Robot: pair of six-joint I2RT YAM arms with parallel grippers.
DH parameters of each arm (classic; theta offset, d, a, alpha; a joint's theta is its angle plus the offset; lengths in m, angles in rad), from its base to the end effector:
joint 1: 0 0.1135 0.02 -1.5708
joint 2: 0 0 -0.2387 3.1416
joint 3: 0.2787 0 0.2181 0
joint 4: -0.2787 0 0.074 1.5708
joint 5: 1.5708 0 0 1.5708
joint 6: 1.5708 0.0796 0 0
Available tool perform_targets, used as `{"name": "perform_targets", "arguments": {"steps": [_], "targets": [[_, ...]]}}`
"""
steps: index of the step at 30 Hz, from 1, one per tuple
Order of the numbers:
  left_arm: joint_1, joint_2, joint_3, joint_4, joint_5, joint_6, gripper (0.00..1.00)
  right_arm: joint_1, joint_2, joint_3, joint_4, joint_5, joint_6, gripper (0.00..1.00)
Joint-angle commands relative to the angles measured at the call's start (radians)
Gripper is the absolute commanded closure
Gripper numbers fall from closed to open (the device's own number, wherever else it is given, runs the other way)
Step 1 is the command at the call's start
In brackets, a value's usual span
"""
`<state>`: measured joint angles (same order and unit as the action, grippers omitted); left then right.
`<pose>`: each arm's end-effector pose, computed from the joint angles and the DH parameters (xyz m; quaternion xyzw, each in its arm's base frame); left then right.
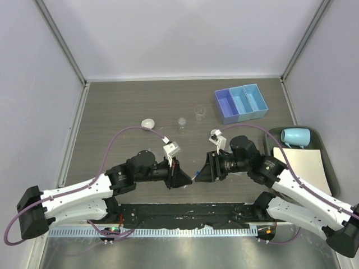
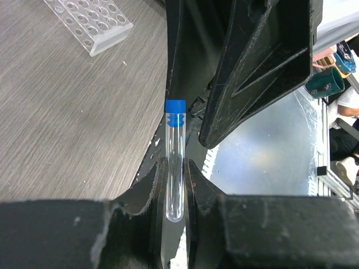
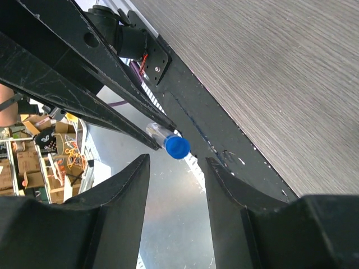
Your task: Organize the chemistry lab equipment
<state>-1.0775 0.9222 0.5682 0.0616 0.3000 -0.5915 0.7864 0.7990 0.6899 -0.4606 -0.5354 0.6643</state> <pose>0.0915 -0.2199 0.2441 0.2775 0.7488 -0.5176 0.3072 0.1044 0.1621 0.2445 -0.1783 0.8368 0.4807 0.1924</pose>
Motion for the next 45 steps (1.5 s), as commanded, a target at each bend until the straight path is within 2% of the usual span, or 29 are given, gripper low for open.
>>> {"name": "perform_targets", "arguments": {"steps": [1, 10, 24, 33, 37, 40, 41, 43, 44, 45], "targets": [[0.004, -0.034, -0.022, 0.063, 0.031, -0.021, 0.97, 0.03, 0.034, 0.045, 0.094, 0.014, 0.02, 0.51], [0.004, -0.103, -0.051, 0.041, 0.025, -0.019, 0.98, 0.045, 0.058, 0.08, 0.091, 0.026, 0.012, 0.52], [0.004, -0.103, -0.065, 0.063, 0.033, -0.022, 0.99, 0.096, 0.097, 0.108, 0.123, 0.057, 0.031, 0.65], [0.004, -0.098, -0.074, 0.075, 0.041, -0.025, 1.0, 0.105, 0.089, 0.12, 0.112, 0.072, 0.027, 0.76], [0.004, -0.1, -0.074, 0.072, 0.037, -0.025, 1.0, 0.108, 0.089, 0.126, 0.103, 0.081, 0.024, 0.9], [0.004, -0.103, -0.062, 0.047, 0.016, -0.024, 0.85, 0.108, 0.088, 0.14, 0.073, 0.101, 0.009, 0.96], [0.004, -0.108, -0.054, 0.011, 0.004, -0.016, 0.65, 0.108, 0.086, 0.145, 0.057, 0.126, 0.003, 0.96], [0.004, -0.121, -0.018, -0.044, -0.068, -0.011, 0.39, 0.108, 0.08, 0.164, 0.002, 0.166, -0.012, 0.97], [0.004, -0.126, 0.014, -0.115, -0.087, 0.005, 0.28, 0.108, 0.077, 0.171, -0.041, 0.205, -0.018, 0.98], [0.004, -0.14, 0.031, -0.144, -0.096, 0.018, 0.25, 0.108, 0.074, 0.189, -0.067, 0.23, -0.025, 0.98]]}}
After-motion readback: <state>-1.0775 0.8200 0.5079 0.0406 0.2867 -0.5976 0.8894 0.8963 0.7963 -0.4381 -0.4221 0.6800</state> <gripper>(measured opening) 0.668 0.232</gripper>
